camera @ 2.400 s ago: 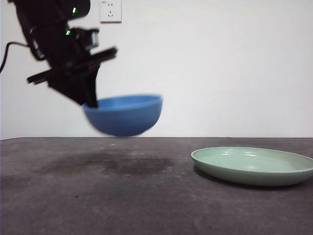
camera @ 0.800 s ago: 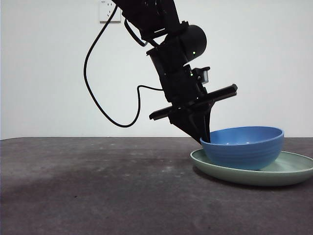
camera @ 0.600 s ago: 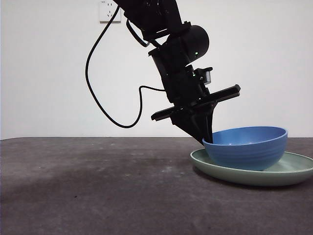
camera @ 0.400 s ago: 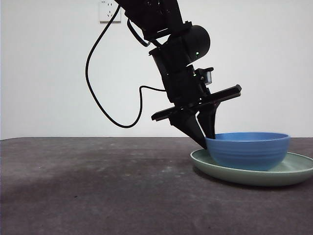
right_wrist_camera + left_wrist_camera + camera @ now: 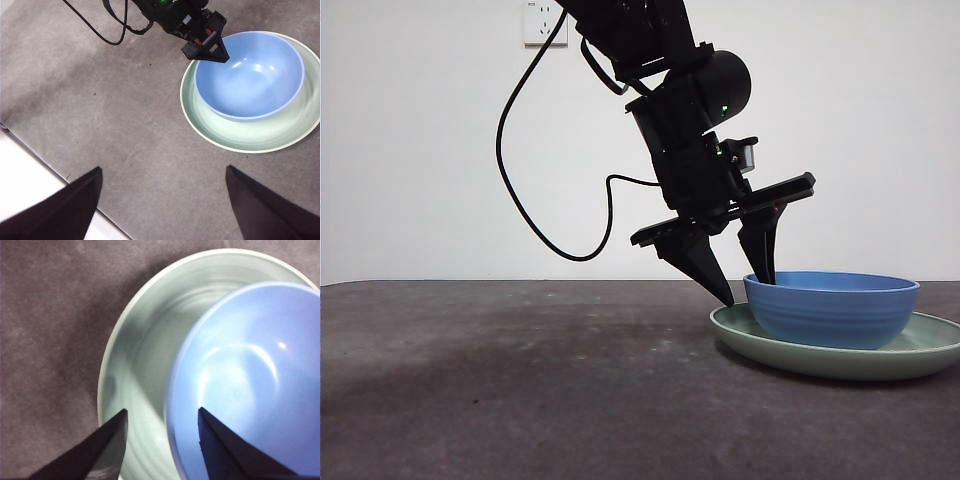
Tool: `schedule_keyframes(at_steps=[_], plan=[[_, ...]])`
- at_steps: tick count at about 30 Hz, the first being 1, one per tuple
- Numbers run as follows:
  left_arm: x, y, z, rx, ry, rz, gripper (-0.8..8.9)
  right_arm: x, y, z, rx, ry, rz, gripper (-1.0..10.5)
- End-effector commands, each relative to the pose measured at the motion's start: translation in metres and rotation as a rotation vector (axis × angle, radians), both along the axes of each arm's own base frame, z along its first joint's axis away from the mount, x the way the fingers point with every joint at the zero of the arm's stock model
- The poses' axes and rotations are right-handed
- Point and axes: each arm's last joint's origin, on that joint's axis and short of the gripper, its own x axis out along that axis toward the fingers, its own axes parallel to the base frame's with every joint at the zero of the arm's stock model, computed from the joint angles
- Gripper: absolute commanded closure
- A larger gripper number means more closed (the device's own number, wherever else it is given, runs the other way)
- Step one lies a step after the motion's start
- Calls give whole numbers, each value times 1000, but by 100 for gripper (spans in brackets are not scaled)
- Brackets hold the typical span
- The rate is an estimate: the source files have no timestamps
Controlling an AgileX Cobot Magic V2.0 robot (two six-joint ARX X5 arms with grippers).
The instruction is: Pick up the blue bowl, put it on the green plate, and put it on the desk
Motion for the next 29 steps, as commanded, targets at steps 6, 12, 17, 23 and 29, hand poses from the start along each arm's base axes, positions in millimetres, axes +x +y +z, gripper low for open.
schedule_keyframes(at_steps=[6,12,17,23,29], plan=[[-8,20,74,-88,-130,-18,584,0,0,5,5,-17,2,553],[-27,52,138,-154,-217,0,584,0,0,5,5,-18,2,553],[-53,79,188,-206,-310,-17,586,0,0,5,3,-18,1,553],[-82,110,223,-228,-377,-27,587,0,0,5,1,-18,-1,553],[-109,147,217,-221,-398,-6,587,0,0,5,-1,-19,-3,553]])
